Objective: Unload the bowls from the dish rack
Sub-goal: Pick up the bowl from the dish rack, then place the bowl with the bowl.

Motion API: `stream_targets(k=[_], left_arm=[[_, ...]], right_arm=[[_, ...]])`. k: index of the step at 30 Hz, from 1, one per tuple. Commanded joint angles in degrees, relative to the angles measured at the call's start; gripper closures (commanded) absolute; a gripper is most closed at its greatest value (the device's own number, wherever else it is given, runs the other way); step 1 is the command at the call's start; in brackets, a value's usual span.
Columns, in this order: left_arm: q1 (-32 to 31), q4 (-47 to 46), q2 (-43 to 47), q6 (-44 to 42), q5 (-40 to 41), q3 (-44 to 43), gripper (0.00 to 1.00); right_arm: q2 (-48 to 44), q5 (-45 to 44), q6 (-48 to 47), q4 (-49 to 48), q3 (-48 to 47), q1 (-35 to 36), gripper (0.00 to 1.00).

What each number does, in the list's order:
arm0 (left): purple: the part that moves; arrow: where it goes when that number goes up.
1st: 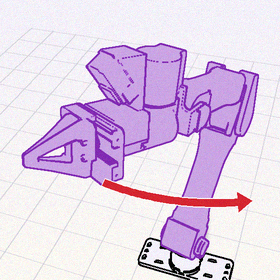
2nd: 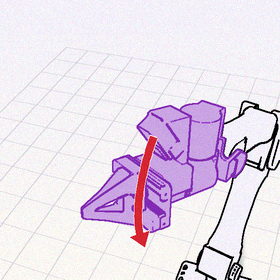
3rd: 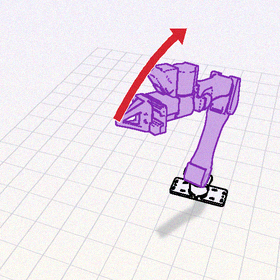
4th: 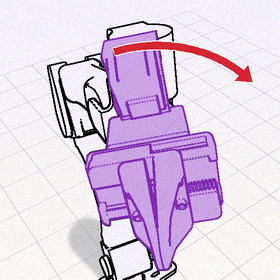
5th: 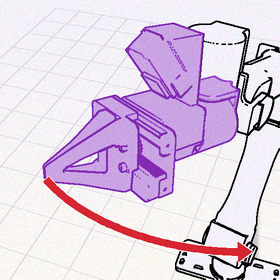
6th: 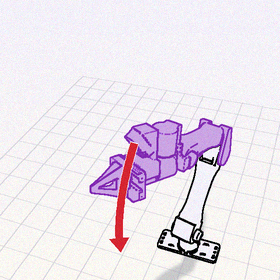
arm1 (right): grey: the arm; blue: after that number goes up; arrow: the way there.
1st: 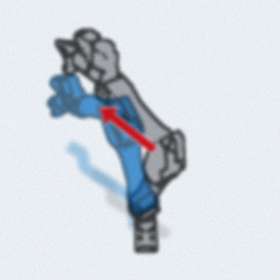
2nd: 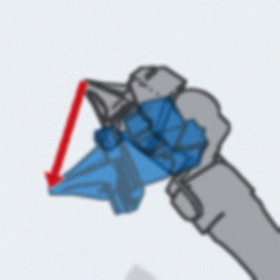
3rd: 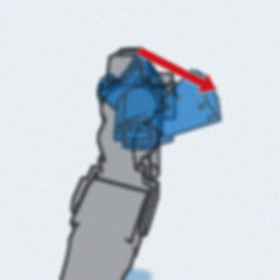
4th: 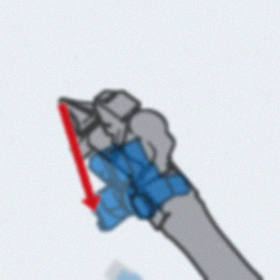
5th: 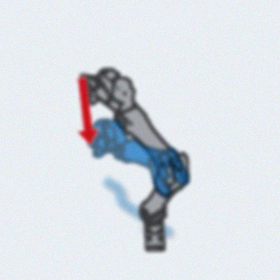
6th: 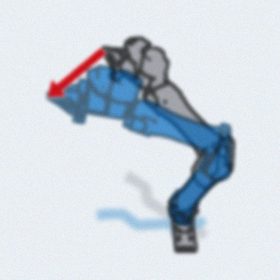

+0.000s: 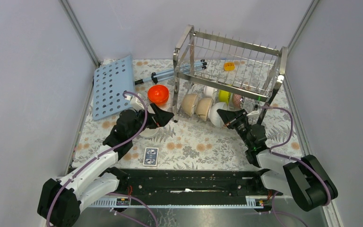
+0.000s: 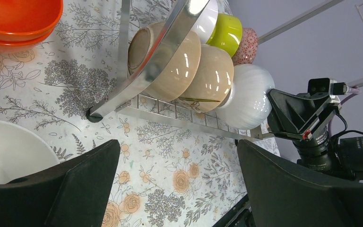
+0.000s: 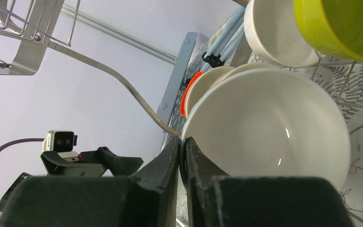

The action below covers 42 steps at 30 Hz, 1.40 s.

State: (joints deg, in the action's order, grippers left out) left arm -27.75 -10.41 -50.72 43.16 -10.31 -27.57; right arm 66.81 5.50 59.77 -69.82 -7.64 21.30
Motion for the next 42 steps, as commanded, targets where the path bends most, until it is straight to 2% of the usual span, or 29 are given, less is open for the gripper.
stream_targets(k=[1, 9, 15, 28, 37, 42], left_arm=[[0.2, -3.2, 0.9, 0.0, 0.4, 0.2, 0.01], [0.2, -2.9, 1.4, 0.2, 0.2, 0.2, 0.01], [0.2, -1.2, 2.7, -0.1, 0.5, -0.2, 0.01], [0.2, 3.4, 6.1, -0.9, 1.1, -0.3, 0.01], [0.2, 19.5, 8.2, -4.1, 4.3, -6.1, 0.01], [0.2, 24.4, 11.1, -3.4, 4.1, -6.9, 0.01]], right_arm=[[-4.0, -1.0, -0.2, -3.9, -3.4, -1.3, 1.0], [-7.4, 0.9, -0.5, 0.5, -4.4, -1.4, 1.0], [-12.8, 5.4, -2.0, 8.0, -5.1, -1.4, 1.0], [-35.8, 16.2, -18.5, 43.4, -9.5, -1.3, 1.0], [-44.2, 22.8, -30.7, 65.2, -15.7, -1.3, 1.0], [-42.3, 23.0, -31.5, 66.2, -16.9, -0.6, 1.0]])
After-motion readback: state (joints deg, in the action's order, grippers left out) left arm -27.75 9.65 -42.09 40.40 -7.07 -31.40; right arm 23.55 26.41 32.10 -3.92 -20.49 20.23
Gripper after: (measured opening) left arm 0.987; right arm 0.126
